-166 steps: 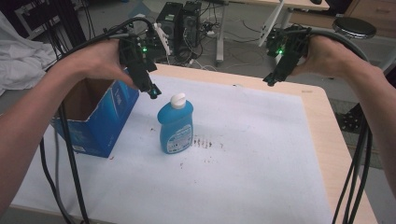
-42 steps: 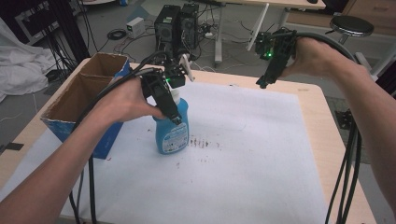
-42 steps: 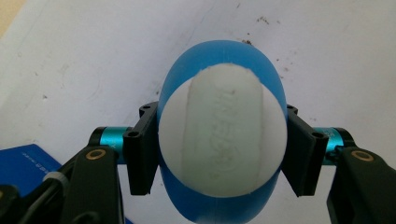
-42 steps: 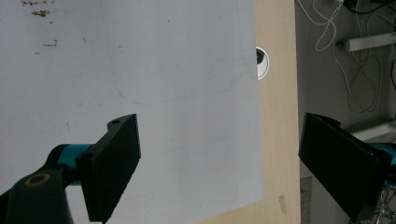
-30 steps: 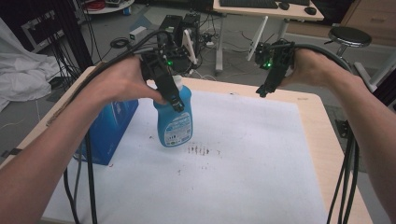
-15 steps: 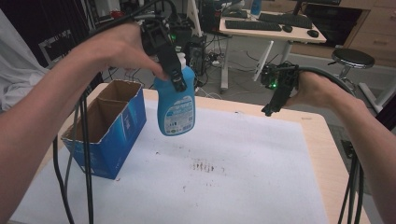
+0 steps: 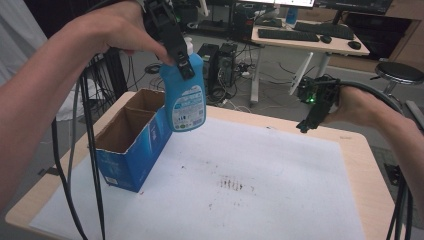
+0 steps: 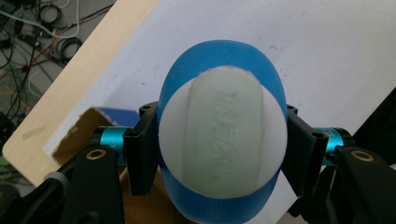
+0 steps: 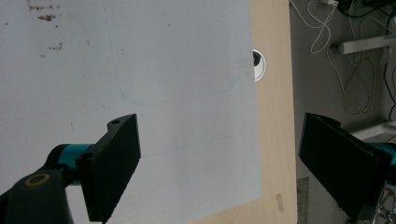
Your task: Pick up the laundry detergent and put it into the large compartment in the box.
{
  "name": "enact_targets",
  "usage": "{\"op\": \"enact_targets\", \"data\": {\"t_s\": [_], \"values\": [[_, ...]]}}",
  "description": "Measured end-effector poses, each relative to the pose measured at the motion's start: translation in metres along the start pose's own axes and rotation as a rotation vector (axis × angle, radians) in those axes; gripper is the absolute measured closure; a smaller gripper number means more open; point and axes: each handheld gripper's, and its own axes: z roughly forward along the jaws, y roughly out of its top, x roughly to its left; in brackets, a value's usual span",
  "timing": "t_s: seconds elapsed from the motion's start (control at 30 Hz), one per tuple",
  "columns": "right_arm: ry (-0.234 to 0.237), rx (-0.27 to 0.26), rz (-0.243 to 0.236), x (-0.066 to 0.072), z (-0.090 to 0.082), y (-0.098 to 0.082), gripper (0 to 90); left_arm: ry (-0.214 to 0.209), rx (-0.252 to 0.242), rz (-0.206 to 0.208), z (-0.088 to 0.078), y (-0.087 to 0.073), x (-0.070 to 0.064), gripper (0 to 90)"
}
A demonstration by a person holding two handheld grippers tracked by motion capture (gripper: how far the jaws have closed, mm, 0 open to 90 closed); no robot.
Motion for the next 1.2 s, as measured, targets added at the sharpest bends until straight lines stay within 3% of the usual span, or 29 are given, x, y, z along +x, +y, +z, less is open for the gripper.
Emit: {"op": "enact_targets", "data": {"t_s": [0.17,0.2,0.4,0.73,1.03,1.2], "values": [[0.004,0.007,-0.006,0.000,0.003,0.001,12.0,0.020,0.005,-0.049,-0.011,-0.022,0.017,38.5],[0.004,0.007,-0.008,-0.001,0.003,0.001,12.0,0.028,0.007,-0.070,-0.017,-0.032,0.025,38.5],[0.005,0.009,-0.010,0.000,0.004,0.002,12.0,0.063,0.026,-0.113,-0.027,-0.054,0.040,38.5],[0.006,0.015,-0.014,-0.001,0.007,0.002,12.0,0.090,0.063,-0.147,-0.028,-0.086,0.059,38.5],[0.008,0.023,-0.020,0.001,0.008,0.005,12.0,0.075,0.074,-0.145,-0.008,-0.106,0.064,38.4],[0.007,0.028,-0.023,0.002,0.007,0.006,12.0,0.057,0.096,-0.140,0.017,-0.119,0.066,38.5]]}}
